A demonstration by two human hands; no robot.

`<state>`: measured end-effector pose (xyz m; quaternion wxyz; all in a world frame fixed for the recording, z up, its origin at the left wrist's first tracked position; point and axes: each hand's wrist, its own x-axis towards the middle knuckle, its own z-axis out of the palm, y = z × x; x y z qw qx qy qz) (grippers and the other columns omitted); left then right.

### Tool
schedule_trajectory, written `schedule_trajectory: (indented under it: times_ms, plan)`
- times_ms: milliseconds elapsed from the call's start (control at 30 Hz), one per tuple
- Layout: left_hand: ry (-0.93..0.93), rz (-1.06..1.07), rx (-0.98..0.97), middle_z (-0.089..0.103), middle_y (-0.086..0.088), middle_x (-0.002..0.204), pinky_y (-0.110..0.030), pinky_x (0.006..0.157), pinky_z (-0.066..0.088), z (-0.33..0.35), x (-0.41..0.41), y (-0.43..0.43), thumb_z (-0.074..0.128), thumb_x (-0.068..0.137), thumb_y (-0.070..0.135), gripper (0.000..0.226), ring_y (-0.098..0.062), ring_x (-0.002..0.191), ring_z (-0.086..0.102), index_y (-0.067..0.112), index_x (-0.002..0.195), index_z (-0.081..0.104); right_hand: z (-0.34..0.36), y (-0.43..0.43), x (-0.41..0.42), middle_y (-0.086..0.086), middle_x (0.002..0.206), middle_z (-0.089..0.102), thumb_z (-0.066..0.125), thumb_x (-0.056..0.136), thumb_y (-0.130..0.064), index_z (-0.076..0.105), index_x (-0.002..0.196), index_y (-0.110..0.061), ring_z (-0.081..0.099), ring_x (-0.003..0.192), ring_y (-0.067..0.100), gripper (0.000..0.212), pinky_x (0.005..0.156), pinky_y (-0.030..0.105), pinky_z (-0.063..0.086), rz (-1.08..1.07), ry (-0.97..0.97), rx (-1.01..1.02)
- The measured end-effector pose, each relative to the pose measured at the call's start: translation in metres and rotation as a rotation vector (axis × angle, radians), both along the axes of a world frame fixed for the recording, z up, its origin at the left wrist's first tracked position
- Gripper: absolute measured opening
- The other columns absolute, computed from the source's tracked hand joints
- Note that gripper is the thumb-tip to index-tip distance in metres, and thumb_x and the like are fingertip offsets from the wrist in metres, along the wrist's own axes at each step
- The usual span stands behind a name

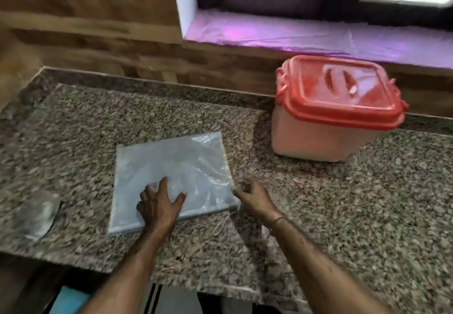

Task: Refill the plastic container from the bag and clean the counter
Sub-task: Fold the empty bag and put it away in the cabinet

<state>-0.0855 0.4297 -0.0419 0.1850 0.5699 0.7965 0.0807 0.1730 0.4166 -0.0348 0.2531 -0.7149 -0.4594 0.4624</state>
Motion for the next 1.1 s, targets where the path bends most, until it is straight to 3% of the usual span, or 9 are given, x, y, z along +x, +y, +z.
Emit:
schedule_trajectory:
  times_ms: [133,233,333,400,667,800,900,1000,1100]
  plan:
    - [0.012,-0.106,-0.031,0.046,-0.013,0.146,-0.051,0.104,0.040,-0.019,-0.031,-0.022,0.065,0.086,0.064,0.074,-0.036,0.132,0.043,0.028,0.148,0.050,-0.007,0.011,-0.039,0.002,0.091,0.065,0.075,0.079,-0.050,0.061,0.097,-0.013,0.062,0.085,0.023,0.043,0.069,0.032,0.045,-0.034,-0.160,-0.017]
    - [0.027,-0.178,0.013,0.052,-0.013,0.141,-0.051,0.096,0.045,-0.026,-0.041,-0.041,0.065,0.081,0.067,0.073,-0.036,0.125,0.048,0.028,0.142,0.057,-0.017,0.005,-0.043,0.007,0.088,0.073,0.077,0.073,-0.044,0.064,0.078,-0.013,0.069,0.083,0.028,0.034,0.072,0.038,0.057,-0.056,-0.170,-0.100]
    - [0.017,-0.232,0.032,0.054,-0.010,0.136,-0.049,0.091,0.047,-0.027,-0.043,-0.053,0.068,0.080,0.065,0.072,-0.034,0.122,0.050,0.028,0.140,0.058,-0.035,-0.010,-0.026,0.006,0.090,0.076,0.067,0.059,-0.049,0.069,0.088,-0.014,0.073,0.085,0.028,0.046,0.078,0.050,0.061,-0.071,-0.096,-0.095]
    - [-0.040,-0.220,0.038,0.053,-0.010,0.135,-0.049,0.092,0.045,-0.023,-0.041,-0.044,0.071,0.082,0.061,0.073,-0.034,0.123,0.048,0.025,0.143,0.055,-0.022,-0.024,-0.017,0.004,0.097,0.075,0.068,0.070,-0.037,0.068,0.094,-0.021,0.072,0.090,0.026,0.029,0.082,0.052,0.061,-0.112,-0.078,-0.029]
    - [-0.134,-0.365,0.049,0.034,-0.013,0.163,-0.052,0.122,0.016,0.010,-0.022,0.084,0.056,0.098,0.051,0.075,-0.034,0.151,0.026,0.017,0.159,0.028,0.027,-0.037,0.024,0.001,0.101,0.075,0.064,0.095,-0.008,0.070,0.101,-0.022,0.071,0.090,0.016,0.016,0.074,0.035,0.058,-0.138,-0.054,0.198]
    - [-0.418,-0.393,-0.043,0.073,-0.008,0.109,-0.037,0.086,0.053,0.011,-0.010,0.124,0.069,0.092,0.044,0.033,-0.030,0.101,0.068,0.019,0.114,0.070,0.032,-0.032,0.032,0.014,0.102,0.073,0.067,0.095,-0.009,0.069,0.098,-0.012,0.068,0.085,0.016,0.005,0.068,0.032,0.056,-0.270,0.037,0.255]
    - [-0.623,-0.251,-0.033,0.063,0.002,0.071,-0.026,0.059,0.041,0.007,-0.011,0.134,0.075,0.085,0.038,0.024,-0.027,0.070,0.064,0.017,0.077,0.067,0.023,-0.034,0.033,0.015,0.105,0.071,0.072,0.092,-0.015,0.067,0.108,-0.001,0.068,0.090,0.026,0.021,0.068,0.032,0.059,-0.592,0.299,0.206]
    - [-0.682,-0.190,-0.042,0.056,0.007,0.064,-0.023,0.053,0.034,0.000,-0.012,0.130,0.075,0.090,0.024,0.027,-0.014,0.059,0.050,0.019,0.067,0.061,0.006,-0.049,0.016,0.021,0.119,0.072,0.074,0.089,-0.024,0.065,0.124,0.003,0.069,0.109,0.040,0.045,0.097,0.054,0.056,-0.767,0.687,0.005]
    - [-0.785,-0.079,-0.074,0.059,0.000,0.066,-0.020,0.050,0.039,-0.010,-0.017,0.126,0.074,0.092,0.016,0.027,-0.015,0.059,0.050,0.016,0.068,0.062,0.005,-0.062,-0.019,0.019,0.113,0.076,0.068,0.094,-0.018,0.067,0.117,0.001,0.073,0.104,0.035,0.030,0.095,0.051,0.056,-0.757,0.813,-0.082]
